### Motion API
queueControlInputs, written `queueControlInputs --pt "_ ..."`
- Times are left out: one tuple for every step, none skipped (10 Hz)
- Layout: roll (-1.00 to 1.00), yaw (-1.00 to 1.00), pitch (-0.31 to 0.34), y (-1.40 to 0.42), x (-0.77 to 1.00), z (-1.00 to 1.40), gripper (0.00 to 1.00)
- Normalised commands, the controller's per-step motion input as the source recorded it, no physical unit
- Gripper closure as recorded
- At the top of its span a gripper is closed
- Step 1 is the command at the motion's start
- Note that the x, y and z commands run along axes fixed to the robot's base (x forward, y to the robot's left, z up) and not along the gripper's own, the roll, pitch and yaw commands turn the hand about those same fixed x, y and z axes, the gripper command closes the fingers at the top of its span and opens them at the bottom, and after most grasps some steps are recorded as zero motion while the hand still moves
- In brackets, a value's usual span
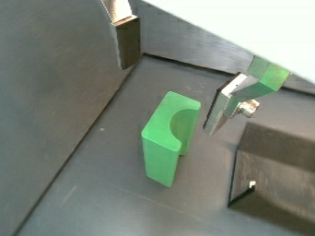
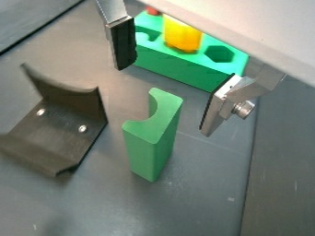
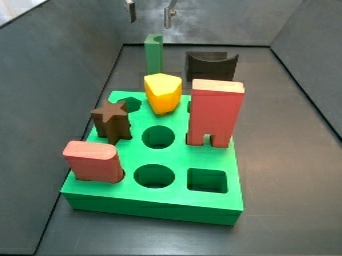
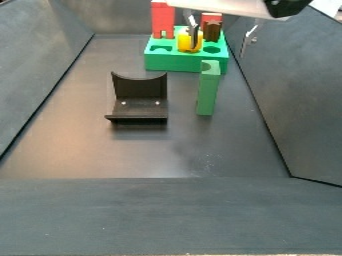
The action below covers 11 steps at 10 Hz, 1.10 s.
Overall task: Pick up the arch object. Move up. Rotate the arch object. Move to above the board. Insert the arch object.
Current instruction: Rotate the arch object.
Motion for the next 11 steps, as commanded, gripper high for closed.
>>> queueControlInputs --pt "0.01 -1.00 0.009 0.02 0.01 -0.01 0.00" --pt "0.01 -1.00 0.009 0.02 0.01 -0.01 0.00" --pt "0.01 -1.00 0.010 0.02 0.01 -0.01 0.00" --pt "0.01 -1.00 0.010 0.02 0.01 -0.01 0.00" --pt "0.01 -1.00 0.011 0.02 0.01 -0.01 0.00" --pt "0.01 -1.00 0.012 0.02 0.01 -0.01 0.00" --pt "0.02 -1.00 0.013 0.02 0.01 -0.01 0.00" --pt "0.02 -1.00 0.014 0.02 0.01 -0.01 0.00" --pt "0.02 -1.00 0.016 0.02 0.01 -0.01 0.00" --pt "0.02 -1.00 0.018 0.02 0.01 -0.01 0.00" --pt "0.03 -1.00 0.022 0.02 0.01 -0.01 0.00"
